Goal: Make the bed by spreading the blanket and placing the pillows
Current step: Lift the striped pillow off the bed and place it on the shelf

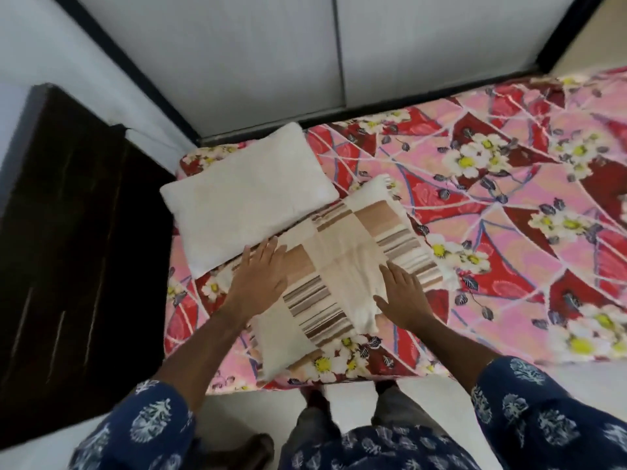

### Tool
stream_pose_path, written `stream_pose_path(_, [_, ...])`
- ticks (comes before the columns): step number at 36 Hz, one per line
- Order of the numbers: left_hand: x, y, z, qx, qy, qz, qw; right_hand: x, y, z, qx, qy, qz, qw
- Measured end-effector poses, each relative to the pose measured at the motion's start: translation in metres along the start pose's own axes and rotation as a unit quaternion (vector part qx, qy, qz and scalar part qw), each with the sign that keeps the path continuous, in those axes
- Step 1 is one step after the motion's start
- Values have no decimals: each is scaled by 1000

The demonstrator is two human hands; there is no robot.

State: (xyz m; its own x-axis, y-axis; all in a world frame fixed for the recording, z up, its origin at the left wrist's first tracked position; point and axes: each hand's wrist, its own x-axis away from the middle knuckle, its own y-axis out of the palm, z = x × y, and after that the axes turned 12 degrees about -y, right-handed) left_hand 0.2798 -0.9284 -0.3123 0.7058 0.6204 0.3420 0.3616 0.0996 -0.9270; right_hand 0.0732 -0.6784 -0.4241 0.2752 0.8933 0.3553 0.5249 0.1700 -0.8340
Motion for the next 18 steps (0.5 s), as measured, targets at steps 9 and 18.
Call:
stream_pose_path(9, [-88,77,-43,-34,91,-145,985,13,87,-50,-310,274,97,905])
stream_pose_path(18, [-121,156,-85,84,64,-189,976,-37,166,-116,-622,385,225,643])
